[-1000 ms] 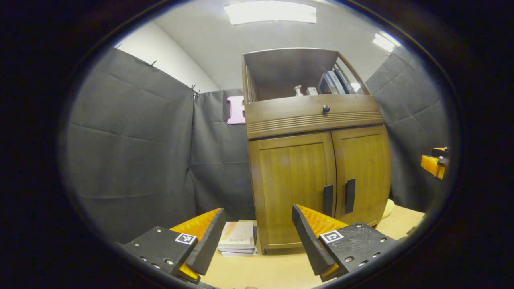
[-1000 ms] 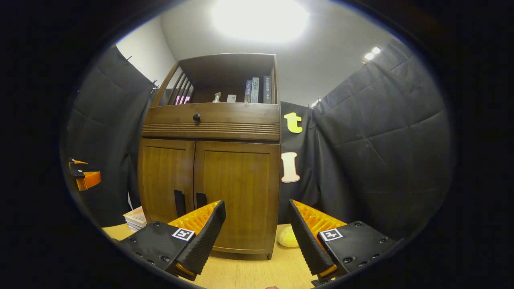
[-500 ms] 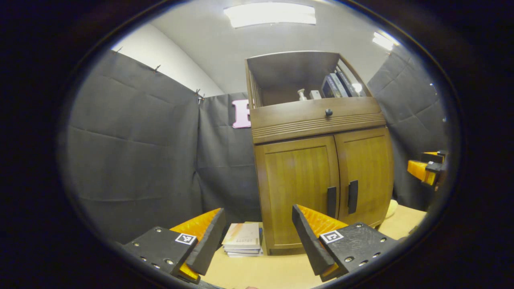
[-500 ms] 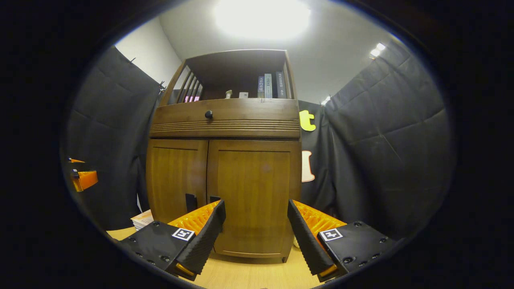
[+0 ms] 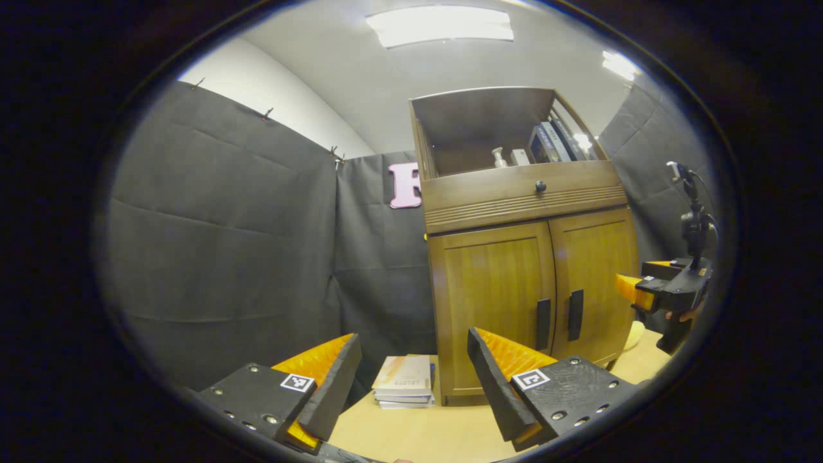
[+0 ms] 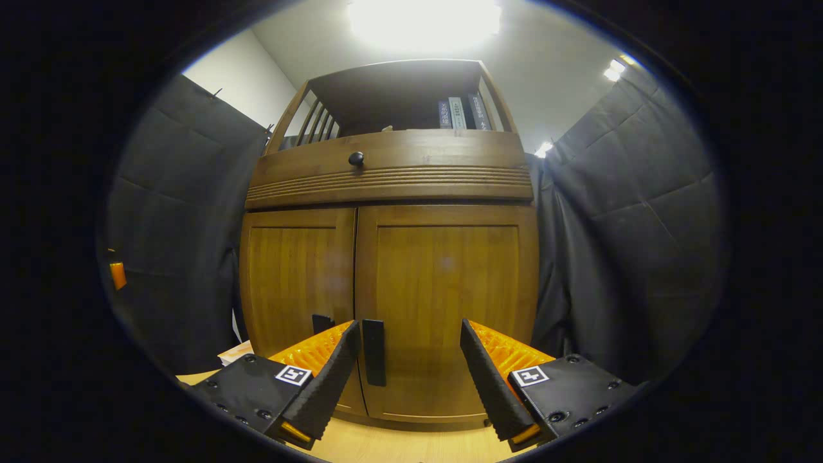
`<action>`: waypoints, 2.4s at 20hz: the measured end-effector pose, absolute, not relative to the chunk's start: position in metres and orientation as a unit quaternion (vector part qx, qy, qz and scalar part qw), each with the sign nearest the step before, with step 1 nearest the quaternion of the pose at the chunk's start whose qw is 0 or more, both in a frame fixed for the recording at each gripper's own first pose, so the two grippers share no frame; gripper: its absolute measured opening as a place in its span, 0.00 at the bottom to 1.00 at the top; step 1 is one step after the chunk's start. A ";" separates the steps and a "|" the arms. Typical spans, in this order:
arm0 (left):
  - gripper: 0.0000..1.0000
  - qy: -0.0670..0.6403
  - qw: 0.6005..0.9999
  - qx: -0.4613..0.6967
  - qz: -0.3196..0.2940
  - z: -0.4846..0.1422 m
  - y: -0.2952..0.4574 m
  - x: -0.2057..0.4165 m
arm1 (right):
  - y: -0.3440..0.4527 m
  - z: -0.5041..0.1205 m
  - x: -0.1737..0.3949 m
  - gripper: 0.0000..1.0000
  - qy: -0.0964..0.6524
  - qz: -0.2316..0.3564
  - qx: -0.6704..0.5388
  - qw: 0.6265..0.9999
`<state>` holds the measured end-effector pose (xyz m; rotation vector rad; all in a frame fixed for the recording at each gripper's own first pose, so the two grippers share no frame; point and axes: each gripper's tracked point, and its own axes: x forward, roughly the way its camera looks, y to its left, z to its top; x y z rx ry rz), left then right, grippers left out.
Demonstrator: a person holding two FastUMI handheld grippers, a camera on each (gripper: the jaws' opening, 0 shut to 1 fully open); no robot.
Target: Open the right door of the double-door shoe cabinet with the right hand, and open the left door with the left hand.
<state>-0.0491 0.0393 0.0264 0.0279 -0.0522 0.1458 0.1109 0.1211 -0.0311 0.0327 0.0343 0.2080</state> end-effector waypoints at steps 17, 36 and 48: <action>0.98 -0.020 0.985 0.027 0.168 0.035 0.087 -0.093 | 0.189 -0.105 0.201 0.94 0.096 0.131 0.025 0.986; 0.99 -0.019 0.989 0.018 0.146 0.028 0.081 -0.066 | 0.185 -0.109 0.200 0.20 0.111 0.137 0.033 0.984; 0.99 -0.033 0.999 -0.012 0.026 0.031 0.001 -0.014 | 0.137 -0.100 0.113 0.20 0.108 0.151 0.038 0.982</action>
